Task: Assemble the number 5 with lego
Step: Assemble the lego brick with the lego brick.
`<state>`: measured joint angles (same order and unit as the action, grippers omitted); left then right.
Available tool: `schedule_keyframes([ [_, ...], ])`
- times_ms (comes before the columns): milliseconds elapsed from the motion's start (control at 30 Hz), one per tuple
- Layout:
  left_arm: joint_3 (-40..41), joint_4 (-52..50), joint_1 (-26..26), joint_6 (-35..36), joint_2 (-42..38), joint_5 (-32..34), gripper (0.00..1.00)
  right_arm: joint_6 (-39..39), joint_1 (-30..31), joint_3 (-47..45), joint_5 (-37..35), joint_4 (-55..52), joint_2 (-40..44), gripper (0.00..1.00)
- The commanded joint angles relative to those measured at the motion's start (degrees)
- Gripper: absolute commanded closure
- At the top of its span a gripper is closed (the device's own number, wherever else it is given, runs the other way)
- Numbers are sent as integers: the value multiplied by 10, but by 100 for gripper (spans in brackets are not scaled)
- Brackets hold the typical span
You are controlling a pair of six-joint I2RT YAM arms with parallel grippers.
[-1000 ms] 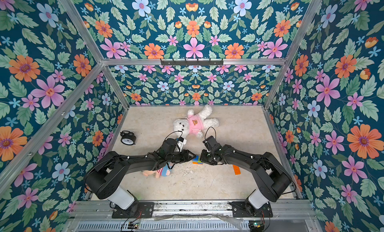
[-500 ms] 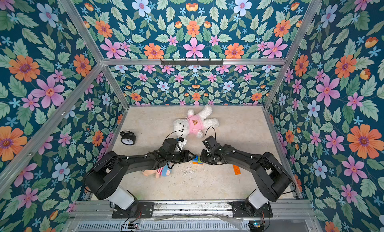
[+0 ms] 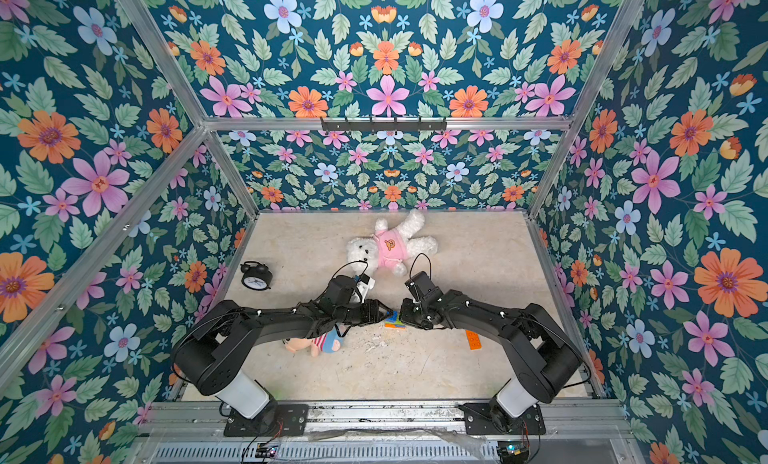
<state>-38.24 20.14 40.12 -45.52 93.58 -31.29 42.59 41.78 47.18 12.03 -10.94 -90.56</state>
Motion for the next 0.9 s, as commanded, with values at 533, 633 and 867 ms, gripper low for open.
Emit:
schedule_keyframes([
  [533, 15, -27, 0, -2, -29, 65, 55, 5, 1, -13, -40, -74, 6, 76],
  [633, 8, -14, 1, -7, -13, 50, 51, 4, 1, -13, -39, -73, 7, 76],
  [867, -3, -13, 0, -6, 8, 45, 55, 4, 1, -17, -34, -68, 7, 76],
])
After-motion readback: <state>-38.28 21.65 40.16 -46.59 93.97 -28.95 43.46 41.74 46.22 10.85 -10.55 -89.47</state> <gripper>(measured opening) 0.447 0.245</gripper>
